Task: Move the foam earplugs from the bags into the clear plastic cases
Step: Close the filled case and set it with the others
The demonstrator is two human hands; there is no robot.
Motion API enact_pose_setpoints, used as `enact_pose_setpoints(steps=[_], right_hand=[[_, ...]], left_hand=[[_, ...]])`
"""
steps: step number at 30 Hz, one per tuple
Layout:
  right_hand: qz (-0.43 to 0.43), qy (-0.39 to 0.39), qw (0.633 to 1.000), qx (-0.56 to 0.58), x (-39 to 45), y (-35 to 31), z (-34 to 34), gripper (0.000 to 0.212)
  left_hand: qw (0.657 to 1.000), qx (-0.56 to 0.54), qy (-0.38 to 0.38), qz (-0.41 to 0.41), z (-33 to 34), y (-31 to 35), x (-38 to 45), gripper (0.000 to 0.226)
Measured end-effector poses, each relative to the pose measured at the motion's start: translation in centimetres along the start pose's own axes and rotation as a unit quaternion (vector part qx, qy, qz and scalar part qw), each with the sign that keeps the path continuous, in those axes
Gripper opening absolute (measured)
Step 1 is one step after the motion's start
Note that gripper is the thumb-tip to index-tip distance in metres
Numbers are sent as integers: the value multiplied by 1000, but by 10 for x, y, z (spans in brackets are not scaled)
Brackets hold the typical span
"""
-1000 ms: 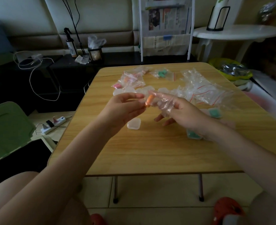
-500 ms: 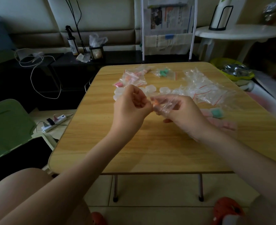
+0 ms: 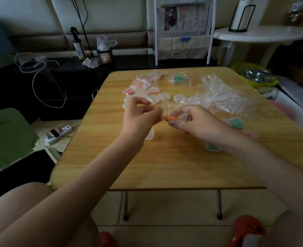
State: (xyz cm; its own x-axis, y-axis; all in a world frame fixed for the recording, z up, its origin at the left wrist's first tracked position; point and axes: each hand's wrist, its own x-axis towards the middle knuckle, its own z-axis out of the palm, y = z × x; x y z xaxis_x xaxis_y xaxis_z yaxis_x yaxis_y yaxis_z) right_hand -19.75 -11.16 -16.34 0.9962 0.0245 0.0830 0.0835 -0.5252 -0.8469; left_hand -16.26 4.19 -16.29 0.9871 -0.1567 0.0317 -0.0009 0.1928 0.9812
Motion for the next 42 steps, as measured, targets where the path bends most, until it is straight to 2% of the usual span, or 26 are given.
enact_pose_setpoints(steps=[4,7,10,15,18,20,22,24,26,28,30,33,35,38,42], right_hand=[[15,-21,1000,11,-1,0,-3,3],[34,8,997,72,0,1,-9,5],[44,30,994,94,1,3,-15,16],[4,57,997,44,-1,-2,-11,4],[-34,73,996,-24,-3,-7,-12,6],[-54,117,988,-87,-4,-10,-17,7],[-60,164,977,-122,-5,-11,-26,9],[-56,195,972,-119,-6,-11,-35,11],[-38,191,977,-83,-8,-11,-36,12],[-38,154,986,-45,-12,-12,-26,13],[-67,126,989,-45,-12,-12,-12,13],[-110,124,986,-32,-7,-12,4,15],[-135,133,981,-35,-4,-10,11,18],[-156,148,976,-37,-3,-8,15,26],[-181,156,969,-56,-3,-7,15,32]], left_hand=[[998,58,3,37,-1,-1,2,29],[967,201,12,157,-1,-2,2,29],[943,253,10,217,-2,-3,2,28],[908,318,31,270,-5,-6,9,24],[872,372,27,315,-7,-12,14,18],[845,412,38,338,-10,-13,19,17],[856,411,74,305,-16,-9,26,16],[907,341,120,214,-22,-2,34,13],[958,226,141,106,-25,2,39,14],[984,138,107,29,-20,3,34,16],[994,91,54,-9,-12,3,25,16],[997,-17,-24,-69,-1,1,19,18],[985,-104,-63,-126,4,1,19,25],[951,-223,-70,-203,6,4,13,26],[934,-267,-81,-224,9,10,8,24]])
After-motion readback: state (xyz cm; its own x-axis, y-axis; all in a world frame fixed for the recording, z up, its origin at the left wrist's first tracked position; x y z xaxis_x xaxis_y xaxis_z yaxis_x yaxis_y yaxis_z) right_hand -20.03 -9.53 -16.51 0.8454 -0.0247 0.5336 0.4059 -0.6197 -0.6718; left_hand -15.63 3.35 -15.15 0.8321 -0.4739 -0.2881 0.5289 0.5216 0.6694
